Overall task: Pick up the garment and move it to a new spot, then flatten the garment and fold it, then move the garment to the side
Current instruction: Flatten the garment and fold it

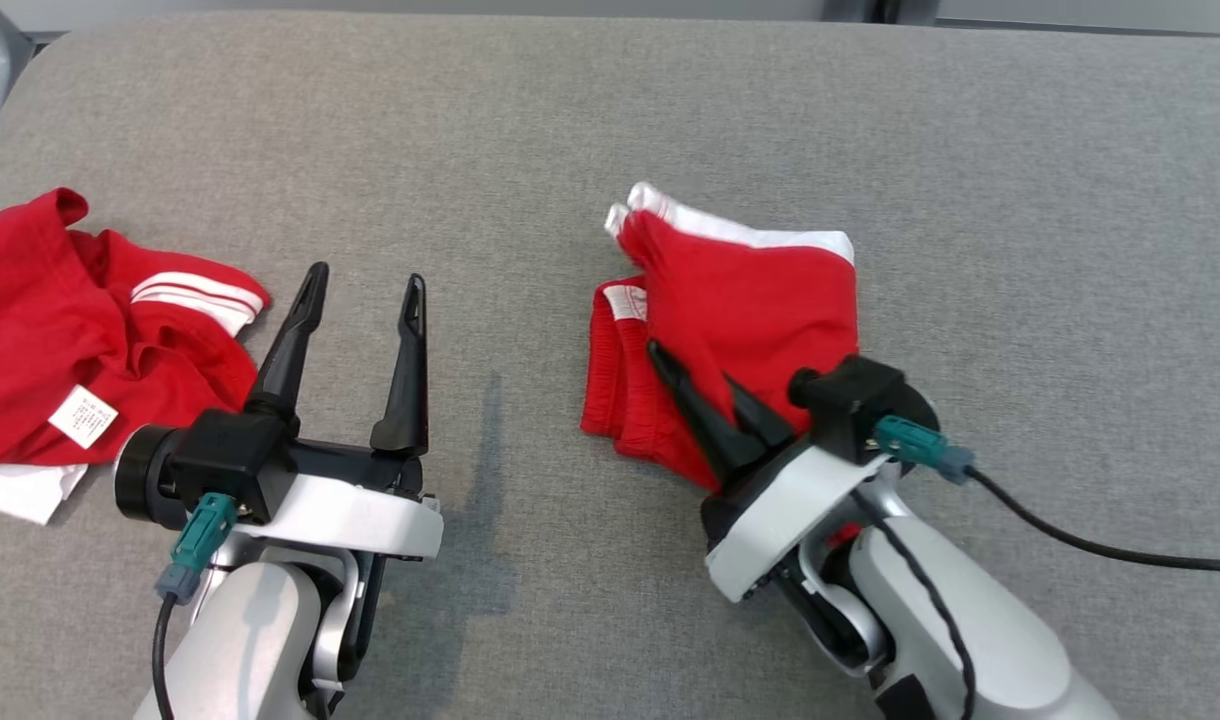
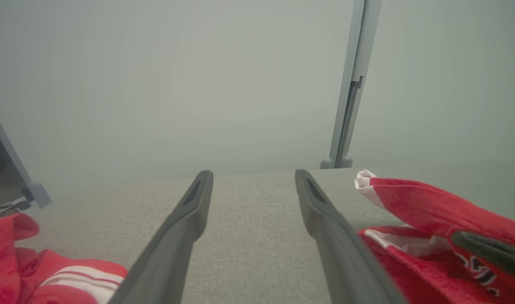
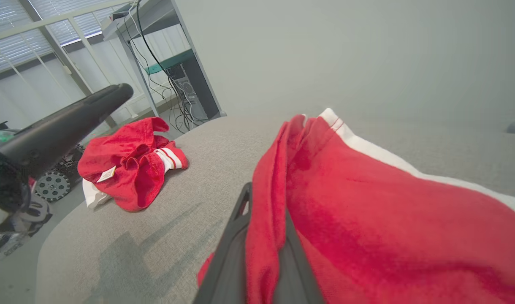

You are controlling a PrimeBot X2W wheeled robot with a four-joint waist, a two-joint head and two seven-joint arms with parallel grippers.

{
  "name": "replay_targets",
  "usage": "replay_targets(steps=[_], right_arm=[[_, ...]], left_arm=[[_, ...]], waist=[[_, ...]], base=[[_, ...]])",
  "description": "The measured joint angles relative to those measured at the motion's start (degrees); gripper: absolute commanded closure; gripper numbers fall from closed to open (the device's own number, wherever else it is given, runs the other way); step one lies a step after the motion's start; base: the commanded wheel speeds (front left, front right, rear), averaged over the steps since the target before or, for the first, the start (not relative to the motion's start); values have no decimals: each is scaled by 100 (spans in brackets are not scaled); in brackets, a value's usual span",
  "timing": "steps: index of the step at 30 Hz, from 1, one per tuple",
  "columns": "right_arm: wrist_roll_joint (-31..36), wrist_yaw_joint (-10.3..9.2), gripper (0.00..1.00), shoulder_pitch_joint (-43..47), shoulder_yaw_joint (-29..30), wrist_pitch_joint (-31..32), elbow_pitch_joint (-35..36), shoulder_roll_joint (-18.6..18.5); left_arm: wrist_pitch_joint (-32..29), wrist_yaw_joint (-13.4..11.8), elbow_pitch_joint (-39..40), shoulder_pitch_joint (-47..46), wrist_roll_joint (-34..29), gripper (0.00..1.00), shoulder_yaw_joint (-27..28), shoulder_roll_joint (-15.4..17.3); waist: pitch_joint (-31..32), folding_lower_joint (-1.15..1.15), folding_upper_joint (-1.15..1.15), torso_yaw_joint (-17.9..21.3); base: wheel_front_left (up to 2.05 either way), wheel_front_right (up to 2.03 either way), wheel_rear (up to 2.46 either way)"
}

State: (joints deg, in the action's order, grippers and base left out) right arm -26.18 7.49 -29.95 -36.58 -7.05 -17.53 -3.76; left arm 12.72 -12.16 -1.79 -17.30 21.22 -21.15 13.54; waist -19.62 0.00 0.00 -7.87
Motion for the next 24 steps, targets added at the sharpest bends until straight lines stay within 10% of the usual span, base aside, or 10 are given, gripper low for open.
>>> replay_targets(steps=[6,8,24], right_arm=[[-103,0,97,-213,-579,-62,-590,36],[-14,0,0,-254,-695,-115,-738,48],[-668,0,0,37,-1767,-264,144,-114]], left_arm=[[51,8,-91,-41,7,0,-18,-36],[70,8,-110,-47,8,0,-8,-36],[124,-20,-248,-51,34,0,30,7]], waist=[[-50,0,0,-104],[-62,0,0,-89],[117,0,0,190]], base=[[0,0,0],[0,0,0],[0,0,0]])
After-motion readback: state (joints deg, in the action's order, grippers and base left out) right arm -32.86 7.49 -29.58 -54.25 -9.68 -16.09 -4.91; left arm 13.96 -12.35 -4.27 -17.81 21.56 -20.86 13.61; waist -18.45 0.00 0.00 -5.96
